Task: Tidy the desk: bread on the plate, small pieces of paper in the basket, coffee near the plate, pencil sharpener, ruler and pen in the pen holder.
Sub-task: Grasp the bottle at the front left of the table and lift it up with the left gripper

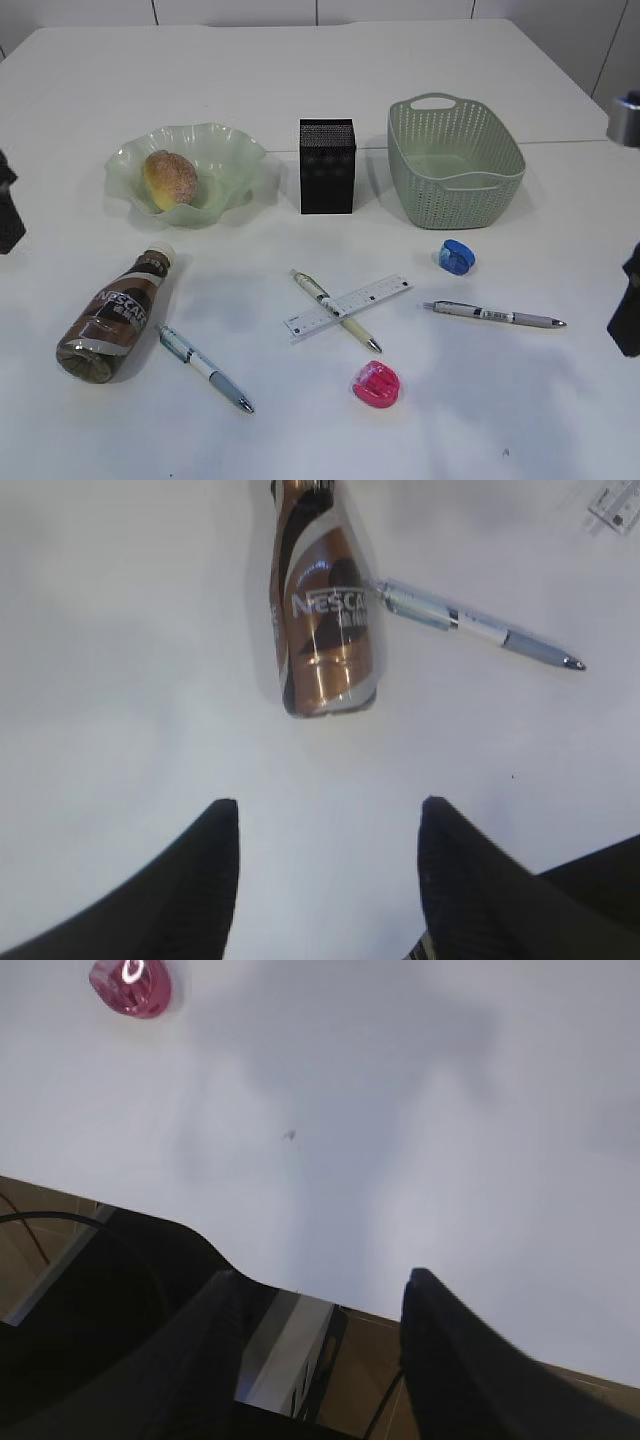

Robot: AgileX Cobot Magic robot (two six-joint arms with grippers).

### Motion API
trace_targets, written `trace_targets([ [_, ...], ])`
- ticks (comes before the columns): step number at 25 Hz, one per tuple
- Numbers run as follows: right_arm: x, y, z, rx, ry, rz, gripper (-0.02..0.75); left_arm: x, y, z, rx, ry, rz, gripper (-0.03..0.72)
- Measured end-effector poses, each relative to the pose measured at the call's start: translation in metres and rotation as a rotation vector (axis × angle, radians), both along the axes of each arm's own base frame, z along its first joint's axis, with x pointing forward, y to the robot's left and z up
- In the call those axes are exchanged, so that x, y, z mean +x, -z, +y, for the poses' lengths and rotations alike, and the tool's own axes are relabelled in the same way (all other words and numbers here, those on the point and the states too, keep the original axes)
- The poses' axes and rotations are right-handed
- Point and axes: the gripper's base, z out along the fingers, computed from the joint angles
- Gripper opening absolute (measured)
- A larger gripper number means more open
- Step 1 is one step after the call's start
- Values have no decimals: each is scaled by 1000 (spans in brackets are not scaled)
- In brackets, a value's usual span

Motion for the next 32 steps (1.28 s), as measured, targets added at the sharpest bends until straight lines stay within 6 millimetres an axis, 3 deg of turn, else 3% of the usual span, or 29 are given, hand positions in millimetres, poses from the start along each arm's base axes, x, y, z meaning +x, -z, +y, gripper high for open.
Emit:
trace_targets([
  [5,-22,11,-3,3,10,9,412,29,-1,-12,1,-1,6,402],
  [14,-45,11,-7,26,20,-46,412,59,38,-25,33,2,129,402],
  [24,-49,7,-7,38,23,-71,411,77,69,-33,47,9,162,401],
  [32,-48,7,-6,41,25,-82,410,87,72,-35,42,21,88,401],
])
